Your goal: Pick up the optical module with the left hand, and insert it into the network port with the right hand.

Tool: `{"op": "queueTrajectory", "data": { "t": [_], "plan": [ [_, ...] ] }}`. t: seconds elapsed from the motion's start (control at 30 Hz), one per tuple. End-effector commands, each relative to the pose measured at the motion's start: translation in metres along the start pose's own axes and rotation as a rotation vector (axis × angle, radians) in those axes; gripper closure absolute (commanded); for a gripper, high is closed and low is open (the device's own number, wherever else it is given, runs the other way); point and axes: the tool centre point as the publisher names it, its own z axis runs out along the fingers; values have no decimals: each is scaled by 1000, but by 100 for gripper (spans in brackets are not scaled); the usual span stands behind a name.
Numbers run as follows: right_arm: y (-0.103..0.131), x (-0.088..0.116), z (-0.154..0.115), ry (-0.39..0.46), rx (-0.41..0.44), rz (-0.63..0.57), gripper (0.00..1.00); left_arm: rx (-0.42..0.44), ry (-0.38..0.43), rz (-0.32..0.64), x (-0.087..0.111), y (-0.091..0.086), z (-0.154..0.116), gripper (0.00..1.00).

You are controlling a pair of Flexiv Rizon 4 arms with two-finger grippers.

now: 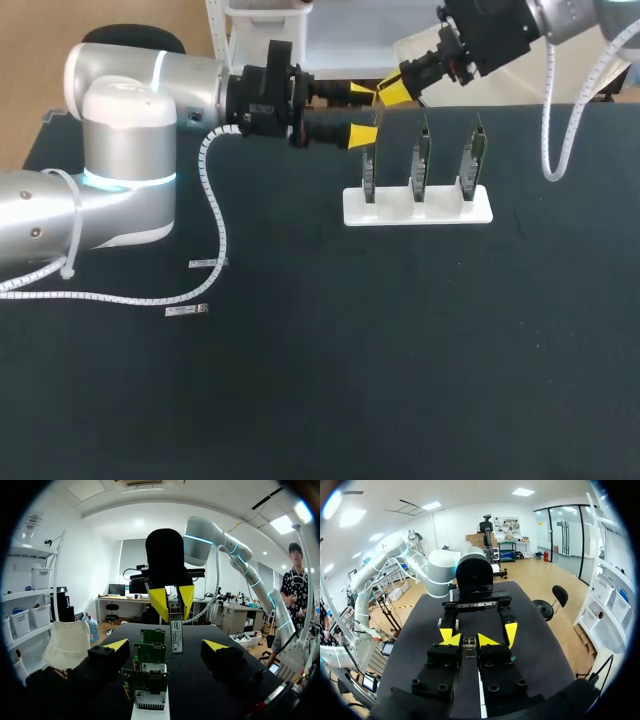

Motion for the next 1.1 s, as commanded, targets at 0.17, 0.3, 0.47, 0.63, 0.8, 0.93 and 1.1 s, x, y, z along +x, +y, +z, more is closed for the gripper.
{"op": "queueTrajectory", "data": {
  "t": [0.17, 0.3, 0.47, 0.63, 0.8, 0.93, 1.1],
  "plan": [
    [5, 2, -4, -9, 12, -2, 100, -2, -14, 9, 0, -1, 0, 0],
    [5, 2, -4, -8, 11, -2, 100, -6, -14, 12, -1, -3, -3, 0],
    [5, 2, -3, -5, 6, -8, 100, -13, -2, 15, -1, -5, -7, 0],
    [5, 1, -3, -1, 5, -15, 100, -15, 43, 26, -2, -6, -12, 0],
    [4, 1, -3, 3, 5, -16, 100, -15, 75, 26, -1, -9, -18, 0],
    [3, 3, -3, 11, 8, -19, 100, -13, 98, 9, 3, -11, -22, 0],
    [2, 4, -5, 19, 11, -27, 100, -23, 152, -10, 11, -13, -29, 0]
  ]
}}
